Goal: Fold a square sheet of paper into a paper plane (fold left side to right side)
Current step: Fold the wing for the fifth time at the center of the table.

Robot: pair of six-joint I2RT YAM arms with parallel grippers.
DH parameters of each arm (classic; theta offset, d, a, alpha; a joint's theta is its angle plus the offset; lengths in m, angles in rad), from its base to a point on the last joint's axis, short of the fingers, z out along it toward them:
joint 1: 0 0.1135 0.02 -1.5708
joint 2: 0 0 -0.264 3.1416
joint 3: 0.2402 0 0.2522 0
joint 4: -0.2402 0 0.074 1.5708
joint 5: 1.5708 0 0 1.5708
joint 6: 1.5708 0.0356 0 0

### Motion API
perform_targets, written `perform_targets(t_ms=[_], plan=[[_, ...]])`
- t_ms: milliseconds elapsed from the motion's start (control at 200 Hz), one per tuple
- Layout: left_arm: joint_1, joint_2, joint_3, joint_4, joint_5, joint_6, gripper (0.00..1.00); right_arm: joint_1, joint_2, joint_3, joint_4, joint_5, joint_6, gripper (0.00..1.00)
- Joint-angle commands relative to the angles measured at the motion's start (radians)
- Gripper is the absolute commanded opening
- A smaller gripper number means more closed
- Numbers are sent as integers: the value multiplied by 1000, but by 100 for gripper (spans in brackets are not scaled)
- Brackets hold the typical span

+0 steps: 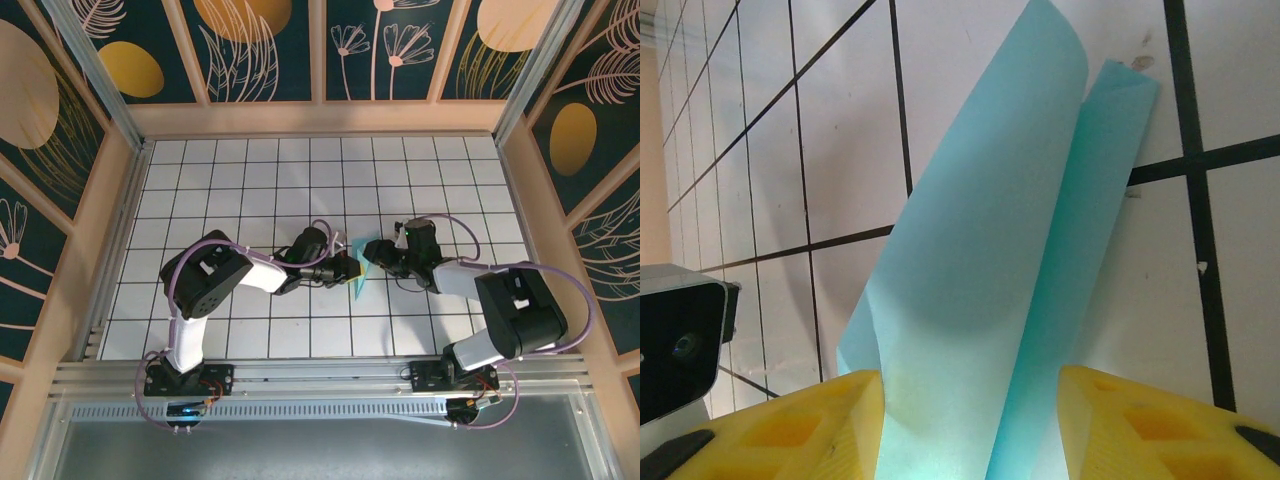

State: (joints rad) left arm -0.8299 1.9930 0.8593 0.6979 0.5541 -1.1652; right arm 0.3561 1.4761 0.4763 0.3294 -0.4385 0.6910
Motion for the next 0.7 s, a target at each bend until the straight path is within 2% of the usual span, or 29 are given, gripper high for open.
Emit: perform_targets(t_ms=[0,696], plan=[[9,19,-9,40,20,-13,0,17,19,22,42,10,8,49],[8,30,-9,38,18,-13,0,43,63,53,15,39,-2,47]])
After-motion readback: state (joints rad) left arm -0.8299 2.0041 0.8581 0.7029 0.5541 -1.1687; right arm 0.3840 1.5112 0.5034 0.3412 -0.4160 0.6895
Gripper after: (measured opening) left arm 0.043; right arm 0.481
